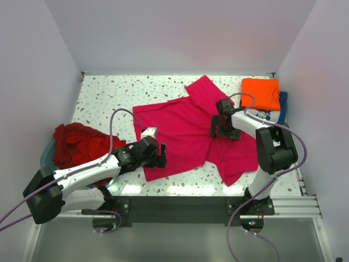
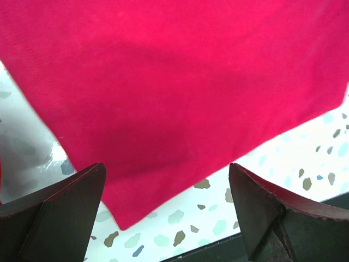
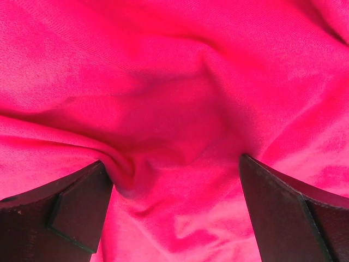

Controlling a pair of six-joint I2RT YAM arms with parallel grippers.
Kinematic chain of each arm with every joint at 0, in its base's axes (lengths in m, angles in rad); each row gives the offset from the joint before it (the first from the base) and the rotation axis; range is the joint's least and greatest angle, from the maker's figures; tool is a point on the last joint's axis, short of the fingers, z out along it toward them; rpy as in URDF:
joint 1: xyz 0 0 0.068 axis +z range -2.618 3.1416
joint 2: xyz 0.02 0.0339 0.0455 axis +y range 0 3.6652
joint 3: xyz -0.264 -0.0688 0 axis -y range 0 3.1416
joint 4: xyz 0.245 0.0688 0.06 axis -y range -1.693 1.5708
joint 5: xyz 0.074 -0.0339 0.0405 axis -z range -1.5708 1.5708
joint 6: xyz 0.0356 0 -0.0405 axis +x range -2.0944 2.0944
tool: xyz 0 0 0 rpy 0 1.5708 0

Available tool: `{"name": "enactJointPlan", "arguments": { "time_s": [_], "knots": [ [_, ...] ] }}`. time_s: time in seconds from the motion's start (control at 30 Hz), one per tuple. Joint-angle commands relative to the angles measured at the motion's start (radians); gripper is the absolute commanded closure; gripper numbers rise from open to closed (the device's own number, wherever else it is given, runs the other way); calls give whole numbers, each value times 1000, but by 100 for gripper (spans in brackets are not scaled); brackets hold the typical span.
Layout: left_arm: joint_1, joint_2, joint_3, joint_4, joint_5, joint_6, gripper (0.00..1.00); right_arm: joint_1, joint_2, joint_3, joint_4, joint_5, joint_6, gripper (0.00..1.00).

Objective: Fold and stack the t-shirts
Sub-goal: Flatten the tshirt out

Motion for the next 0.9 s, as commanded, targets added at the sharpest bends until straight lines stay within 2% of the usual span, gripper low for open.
{"name": "enactJointPlan", "arguments": {
  "time_s": [0.0, 0.27, 0.4, 0.87],
  "knots": [
    [-6, 0, -25, -15, -70, -85, 1, -5, 24, 16, -40, 31, -35, 2],
    [-29, -69, -124, -23, -24, -183, 10, -7, 16, 30, -27, -3, -33, 3],
    [-88, -82, -133, -81, -71, -252, 11, -7, 13, 35, -17, -23, -33, 3],
    [-181, -43, -162, -133, -136, -375, 18, -5, 4, 16, 2, -57, -26, 4]
  ]
}}
